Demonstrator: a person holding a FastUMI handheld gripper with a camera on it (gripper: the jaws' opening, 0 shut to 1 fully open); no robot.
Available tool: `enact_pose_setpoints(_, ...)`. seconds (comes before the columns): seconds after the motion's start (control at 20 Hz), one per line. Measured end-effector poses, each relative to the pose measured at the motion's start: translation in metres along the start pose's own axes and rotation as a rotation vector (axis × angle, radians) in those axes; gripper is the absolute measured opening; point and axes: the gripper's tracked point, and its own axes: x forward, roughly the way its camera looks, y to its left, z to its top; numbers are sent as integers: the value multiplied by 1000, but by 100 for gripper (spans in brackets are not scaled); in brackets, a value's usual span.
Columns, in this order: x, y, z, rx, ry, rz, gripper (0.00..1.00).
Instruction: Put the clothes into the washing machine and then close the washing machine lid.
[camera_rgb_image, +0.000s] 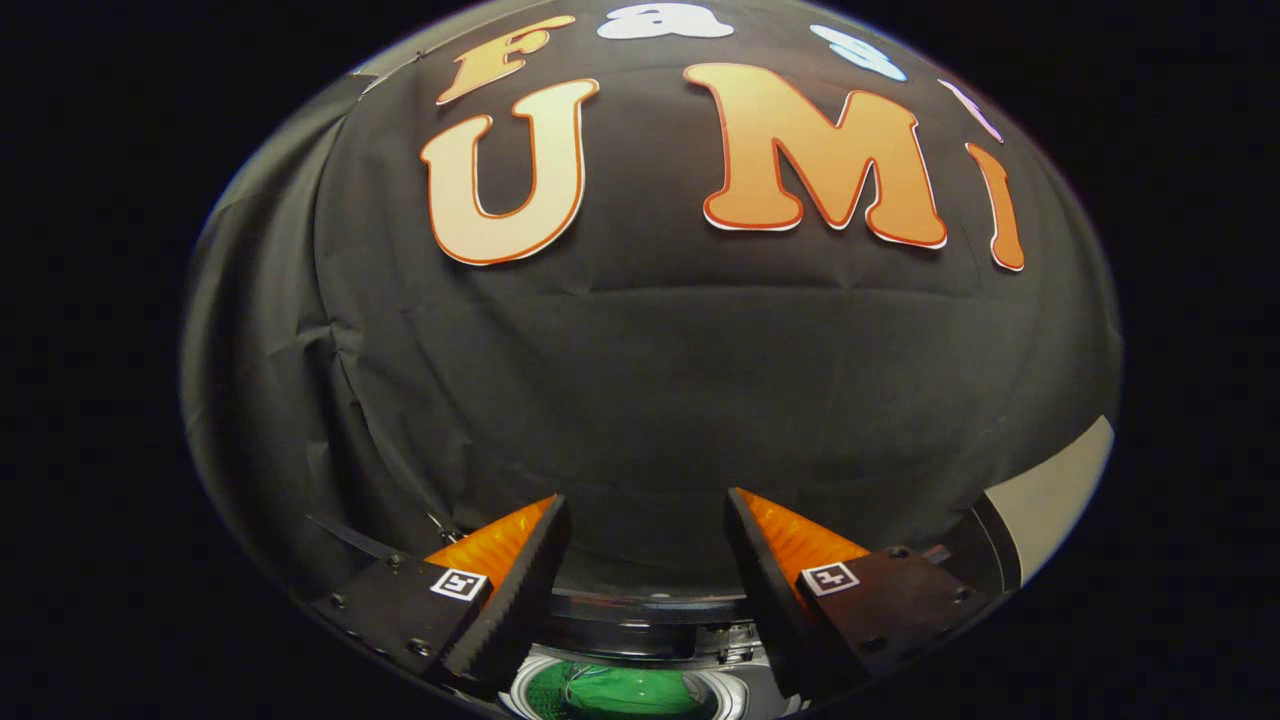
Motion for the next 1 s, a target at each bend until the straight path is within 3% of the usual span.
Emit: enact_pose_setpoints(1.0,-99,10,-71,-7,-55,8,98)
